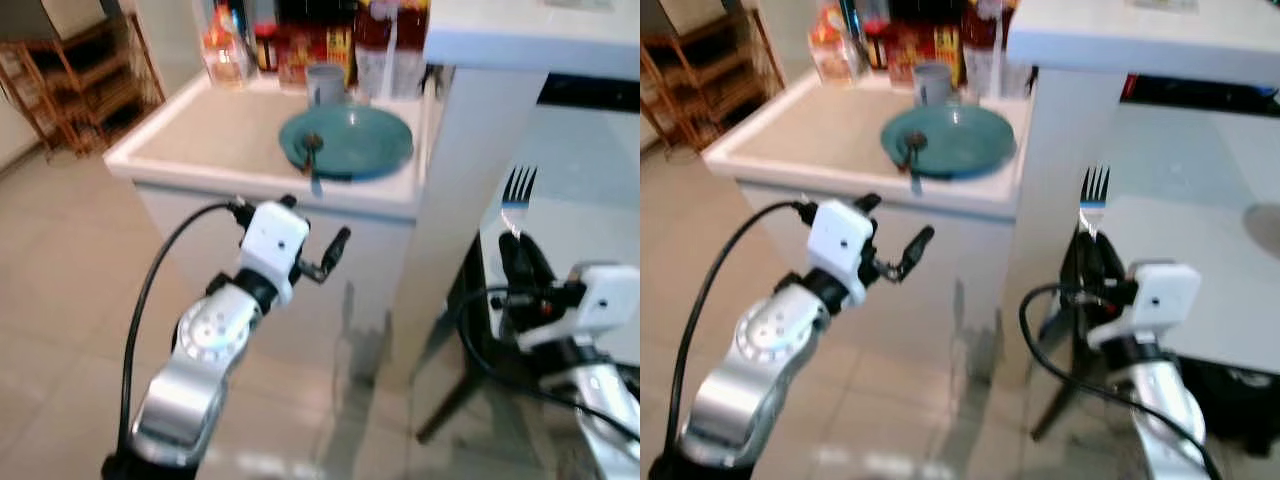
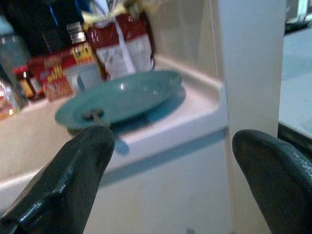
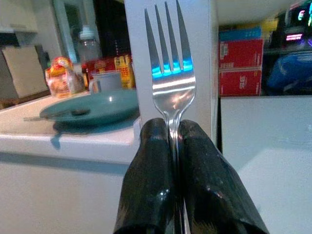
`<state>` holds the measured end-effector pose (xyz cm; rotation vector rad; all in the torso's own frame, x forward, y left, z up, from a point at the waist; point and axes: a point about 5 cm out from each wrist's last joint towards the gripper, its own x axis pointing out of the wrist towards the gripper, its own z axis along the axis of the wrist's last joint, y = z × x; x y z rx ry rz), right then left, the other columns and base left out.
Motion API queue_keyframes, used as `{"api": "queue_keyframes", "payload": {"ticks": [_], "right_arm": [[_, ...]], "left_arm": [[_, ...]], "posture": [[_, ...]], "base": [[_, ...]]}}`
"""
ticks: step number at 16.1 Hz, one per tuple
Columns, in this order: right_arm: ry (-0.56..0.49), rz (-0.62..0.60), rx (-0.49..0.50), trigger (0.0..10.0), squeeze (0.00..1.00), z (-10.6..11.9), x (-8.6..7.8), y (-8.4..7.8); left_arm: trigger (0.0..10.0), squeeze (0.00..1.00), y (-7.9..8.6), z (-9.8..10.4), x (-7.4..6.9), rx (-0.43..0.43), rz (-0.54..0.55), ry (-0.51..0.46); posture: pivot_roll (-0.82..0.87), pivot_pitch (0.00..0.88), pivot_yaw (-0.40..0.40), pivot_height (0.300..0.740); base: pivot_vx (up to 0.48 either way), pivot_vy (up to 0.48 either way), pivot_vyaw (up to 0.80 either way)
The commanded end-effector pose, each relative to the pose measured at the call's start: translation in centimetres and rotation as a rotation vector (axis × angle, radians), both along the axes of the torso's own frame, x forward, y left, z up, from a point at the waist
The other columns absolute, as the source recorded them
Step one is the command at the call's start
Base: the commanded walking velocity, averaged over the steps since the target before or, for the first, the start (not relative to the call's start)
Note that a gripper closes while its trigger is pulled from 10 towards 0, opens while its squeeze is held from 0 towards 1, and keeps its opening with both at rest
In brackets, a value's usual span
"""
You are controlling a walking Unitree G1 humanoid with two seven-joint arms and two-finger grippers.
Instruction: Setting the table
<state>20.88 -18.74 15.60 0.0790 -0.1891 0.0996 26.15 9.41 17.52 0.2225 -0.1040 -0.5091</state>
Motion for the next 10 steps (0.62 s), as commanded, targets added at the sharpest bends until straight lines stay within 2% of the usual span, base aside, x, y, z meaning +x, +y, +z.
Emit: {"api": "queue_keyframes", "payload": {"ticks": [1,6,10], "right_arm": [[-0.013,-0.024,0.008,10.0,0.00,0.41,-0.26,-0.20],[-0.003,-0.110,0.056,10.0,0.00,0.91,-0.14,-0.91],[0.065,-0.082,0.037,10.0,0.00,0.82,0.60,-0.65]], "left_arm": [[10.0,0.09,0.07,0.06,0.14,0.001,-0.002,-0.002],[10.0,0.09,-0.17,0.26,0.69,-0.012,-0.006,-0.010],[10.0,0.09,-0.16,0.49,1.11,-0.038,0.033,-0.024]], "posture": [[-0.02,0.029,0.032,0.740],[-0.04,0.037,0.047,0.740],[-0.06,0.043,0.025,0.740]], "base": [[0.000,-0.330,0.00],[0.000,-0.332,0.00],[0.000,-0.331,0.00]]}}
